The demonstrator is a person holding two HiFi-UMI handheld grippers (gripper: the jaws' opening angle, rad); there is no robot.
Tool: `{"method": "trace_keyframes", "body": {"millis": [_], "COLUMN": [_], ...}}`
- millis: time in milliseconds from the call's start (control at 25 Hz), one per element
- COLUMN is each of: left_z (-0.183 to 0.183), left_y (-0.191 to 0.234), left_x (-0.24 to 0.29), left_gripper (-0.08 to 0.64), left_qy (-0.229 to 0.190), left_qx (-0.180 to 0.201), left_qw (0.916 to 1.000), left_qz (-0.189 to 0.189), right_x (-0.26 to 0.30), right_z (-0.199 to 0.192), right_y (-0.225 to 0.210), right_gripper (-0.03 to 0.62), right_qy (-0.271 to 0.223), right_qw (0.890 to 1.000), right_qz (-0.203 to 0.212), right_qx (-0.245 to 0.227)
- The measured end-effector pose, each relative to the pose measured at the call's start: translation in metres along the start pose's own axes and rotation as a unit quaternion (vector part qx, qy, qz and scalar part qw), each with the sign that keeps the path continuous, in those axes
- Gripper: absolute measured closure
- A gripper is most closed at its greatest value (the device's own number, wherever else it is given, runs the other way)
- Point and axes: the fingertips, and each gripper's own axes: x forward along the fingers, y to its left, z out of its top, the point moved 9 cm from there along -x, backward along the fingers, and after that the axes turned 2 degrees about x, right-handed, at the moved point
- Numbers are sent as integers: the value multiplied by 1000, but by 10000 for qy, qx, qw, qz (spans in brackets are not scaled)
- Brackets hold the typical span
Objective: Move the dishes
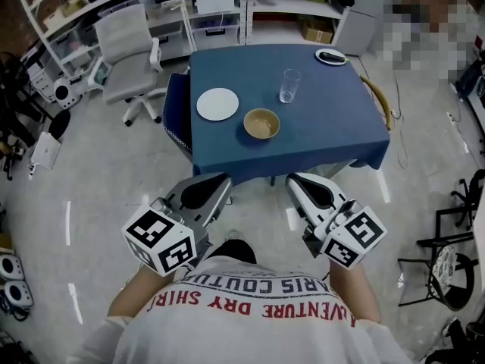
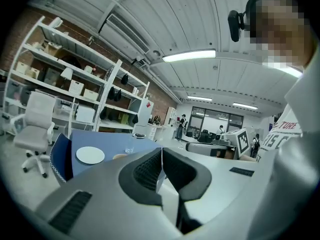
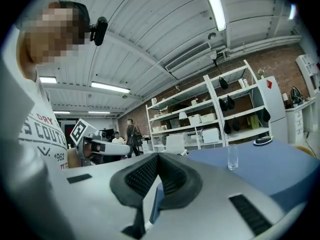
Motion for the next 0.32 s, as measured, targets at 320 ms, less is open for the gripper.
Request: {"method": "trace_keyframes", "body": {"millis": [320], "left_z": [7], "left_y": [2], "left_x": [-22], "left_gripper": [528], "left_qy": [-152], "left_qx": [-45], "left_qw": [9998], "left_qz": [110], "right_x": [-3], "right_z": [7], "right_y": [11], "right_gripper": [571], "right_qy": [32], "right_qw": [10000], "right_qz": [-11], "right_qx": [-88]}}
